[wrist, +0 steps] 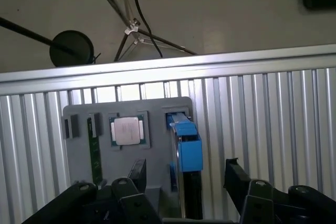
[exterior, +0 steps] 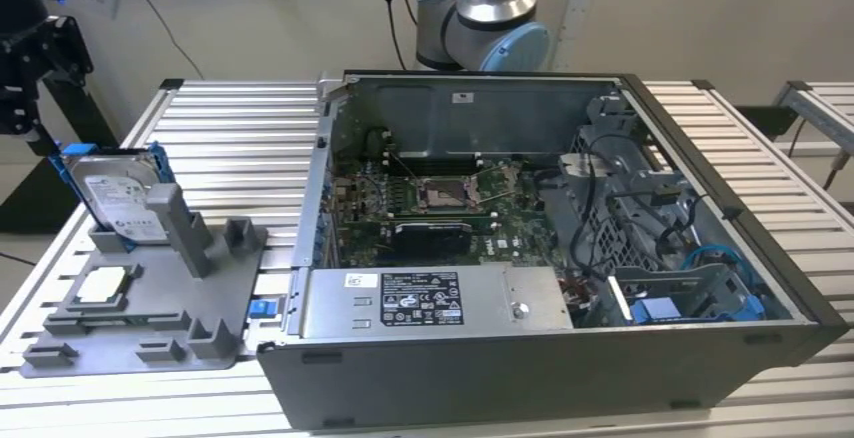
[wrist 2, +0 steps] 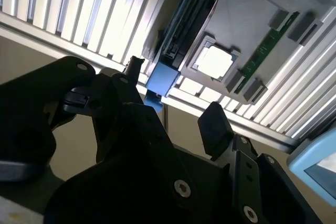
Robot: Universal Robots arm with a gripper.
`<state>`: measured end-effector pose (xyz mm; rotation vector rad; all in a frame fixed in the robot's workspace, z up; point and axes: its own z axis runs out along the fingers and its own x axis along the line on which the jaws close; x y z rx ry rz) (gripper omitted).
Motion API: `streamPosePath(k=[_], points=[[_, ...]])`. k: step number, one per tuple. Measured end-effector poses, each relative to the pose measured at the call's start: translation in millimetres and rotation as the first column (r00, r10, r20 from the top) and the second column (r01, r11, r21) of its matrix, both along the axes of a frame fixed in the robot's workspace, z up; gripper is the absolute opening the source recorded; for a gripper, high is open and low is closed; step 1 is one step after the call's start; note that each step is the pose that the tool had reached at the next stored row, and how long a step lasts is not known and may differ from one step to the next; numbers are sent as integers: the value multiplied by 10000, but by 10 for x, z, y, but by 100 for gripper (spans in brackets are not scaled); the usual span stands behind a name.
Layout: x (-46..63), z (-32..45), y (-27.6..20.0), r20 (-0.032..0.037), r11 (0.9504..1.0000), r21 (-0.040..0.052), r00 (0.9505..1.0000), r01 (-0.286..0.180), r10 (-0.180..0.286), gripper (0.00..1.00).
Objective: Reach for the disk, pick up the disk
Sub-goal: 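Pick up the disk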
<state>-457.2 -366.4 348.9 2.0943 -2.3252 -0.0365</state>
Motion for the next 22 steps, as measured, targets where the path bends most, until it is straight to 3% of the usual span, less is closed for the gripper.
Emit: streamPosePath(k=[10, 22], points=[[0, -29, 1, 1, 10000, 1, 10000, -1, 1, 100], [0, -121, 6, 0, 10000, 5, 10000, 0, 0, 100]])
